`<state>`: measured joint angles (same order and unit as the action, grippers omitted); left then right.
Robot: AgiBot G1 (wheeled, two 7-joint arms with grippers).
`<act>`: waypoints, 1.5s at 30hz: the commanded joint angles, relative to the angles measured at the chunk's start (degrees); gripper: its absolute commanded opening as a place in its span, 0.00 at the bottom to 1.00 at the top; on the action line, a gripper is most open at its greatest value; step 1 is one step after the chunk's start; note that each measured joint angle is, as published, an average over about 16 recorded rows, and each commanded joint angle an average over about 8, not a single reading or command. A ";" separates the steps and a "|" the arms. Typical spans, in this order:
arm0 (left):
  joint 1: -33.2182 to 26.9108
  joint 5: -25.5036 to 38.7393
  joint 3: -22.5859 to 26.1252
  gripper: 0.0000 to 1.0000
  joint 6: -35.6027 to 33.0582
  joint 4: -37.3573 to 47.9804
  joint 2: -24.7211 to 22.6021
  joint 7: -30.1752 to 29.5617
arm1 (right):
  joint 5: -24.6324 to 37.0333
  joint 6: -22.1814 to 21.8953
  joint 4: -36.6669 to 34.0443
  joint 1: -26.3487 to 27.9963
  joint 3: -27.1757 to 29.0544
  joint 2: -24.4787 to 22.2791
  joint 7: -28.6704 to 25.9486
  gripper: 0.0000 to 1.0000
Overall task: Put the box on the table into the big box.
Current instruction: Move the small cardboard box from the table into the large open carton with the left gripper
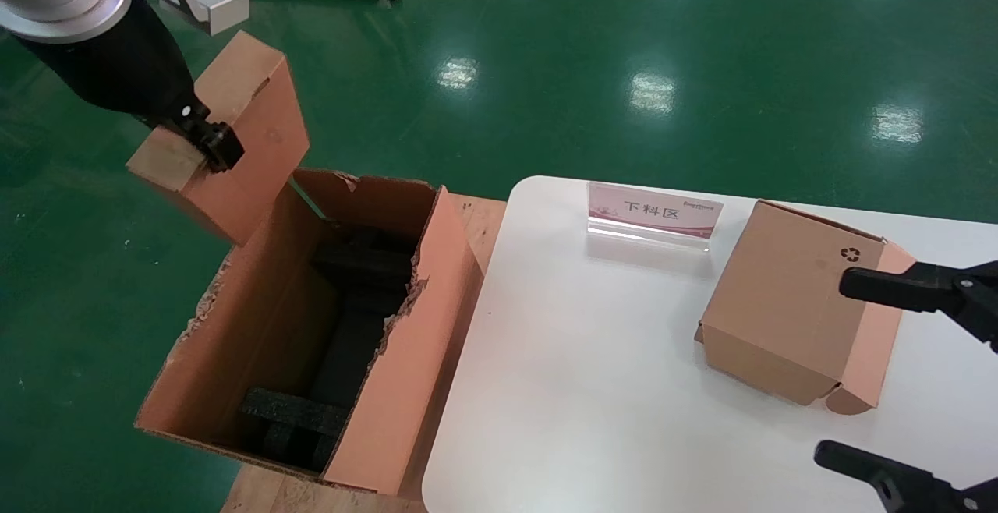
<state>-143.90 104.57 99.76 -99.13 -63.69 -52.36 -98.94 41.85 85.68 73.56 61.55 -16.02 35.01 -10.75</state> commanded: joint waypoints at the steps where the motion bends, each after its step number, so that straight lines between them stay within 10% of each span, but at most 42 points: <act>1: -0.39 -1.39 2.01 0.00 -0.15 1.74 -0.78 0.54 | 0.00 0.00 0.00 0.00 0.00 0.00 0.00 1.00; 26: -2.21 -21.38 20.93 0.00 -0.55 18.88 -7.39 3.57 | 0.00 0.00 0.00 0.00 0.00 0.00 0.00 1.00; 45: -0.74 -28.43 22.99 0.00 2.09 24.06 -7.50 8.52 | 0.00 0.00 0.00 0.00 0.00 0.00 0.00 1.00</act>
<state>-144.49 76.23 122.79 -97.07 -39.75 -59.77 -90.60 41.85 85.68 73.56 61.55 -16.02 35.01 -10.75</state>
